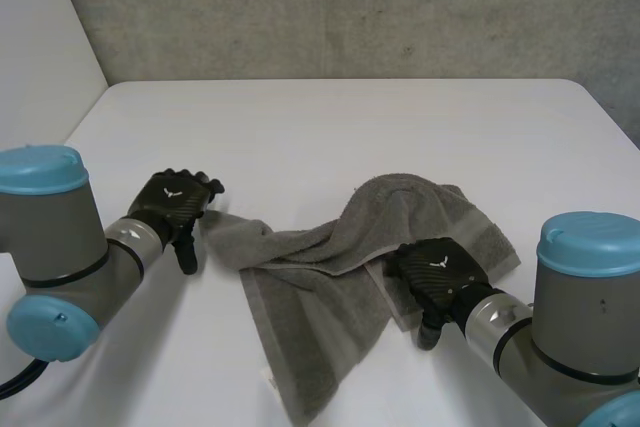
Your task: Fold the towel.
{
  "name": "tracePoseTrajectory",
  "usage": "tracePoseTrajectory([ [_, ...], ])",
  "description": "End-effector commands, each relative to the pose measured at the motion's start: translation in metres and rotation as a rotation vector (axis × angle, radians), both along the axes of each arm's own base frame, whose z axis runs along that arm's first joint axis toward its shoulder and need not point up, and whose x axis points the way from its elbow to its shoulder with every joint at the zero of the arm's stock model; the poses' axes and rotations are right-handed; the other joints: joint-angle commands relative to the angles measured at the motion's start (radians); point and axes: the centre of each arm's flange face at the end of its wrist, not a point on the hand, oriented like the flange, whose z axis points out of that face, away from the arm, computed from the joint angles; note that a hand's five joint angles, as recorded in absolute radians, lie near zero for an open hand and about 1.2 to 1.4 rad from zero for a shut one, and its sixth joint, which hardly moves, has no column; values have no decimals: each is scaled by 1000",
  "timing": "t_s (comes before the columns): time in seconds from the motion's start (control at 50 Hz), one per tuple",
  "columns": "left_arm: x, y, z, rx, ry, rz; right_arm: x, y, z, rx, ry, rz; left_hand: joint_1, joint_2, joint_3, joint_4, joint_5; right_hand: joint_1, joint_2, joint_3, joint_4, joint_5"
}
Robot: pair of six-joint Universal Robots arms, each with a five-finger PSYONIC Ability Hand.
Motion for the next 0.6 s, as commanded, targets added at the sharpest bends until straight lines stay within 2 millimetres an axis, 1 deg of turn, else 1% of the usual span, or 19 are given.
tracePoseTrajectory([
  [0.02, -3, -4, -11, -9, 8, -2, 2, -8, -3, -25, 5, -26, 15, 21, 16, 20, 16, -2, -20, -6, 5, 35],
  [0.08, -4, -6, -13, -20, 14, -3, 3, -12, -5, -33, 1, -29, 29, 36, 31, 35, 31, 16, -2, 11, 23, 53],
  [0.18, -6, -7, -13, -33, 25, -5, 6, -14, -6, -35, -6, -39, 53, 59, 54, 58, 55, 125, 106, 120, 132, 162],
  [0.22, -7, -6, -13, -34, 30, -5, 9, -16, -4, -46, -24, -51, 74, 80, 75, 79, 75, 236, 217, 231, 243, 273],
  [0.26, -9, -6, -14, -34, 40, -7, 9, -17, -4, -50, -27, -54, 190, 197, 192, 196, 192, 262, 244, 258, 269, 299],
  [0.34, -11, -5, -15, -29, 51, -9, 11, -19, -6, -49, -25, -52, 214, 221, 216, 220, 216, 268, 250, 264, 275, 305],
  [0.46, -14, -3, -17, -25, 56, -16, 13, -22, -12, -39, -19, -52, 214, 221, 216, 220, 216, 201, 183, 196, 208, 238],
  [0.5, -14, -3, -16, -28, 57, -18, 14, -22, -13, -32, -18, -52, 214, 221, 216, 220, 216, 52, 34, 47, 59, 89],
  [0.52, -15, -2, -17, -29, 59, -19, 14, -22, -13, -32, -18, -52, 214, 221, 216, 220, 216, 51, 33, 46, 58, 88],
  [0.56, -15, -3, -16, -33, 60, -19, 13, -21, -13, -28, -21, -56, 214, 221, 216, 220, 216, -28, -46, -33, -21, 9],
  [0.6, -15, -3, -16, -35, 61, -19, 14, -20, -13, -21, -27, -58, 220, 227, 221, 226, 222, -37, -55, -42, -30, 0],
])
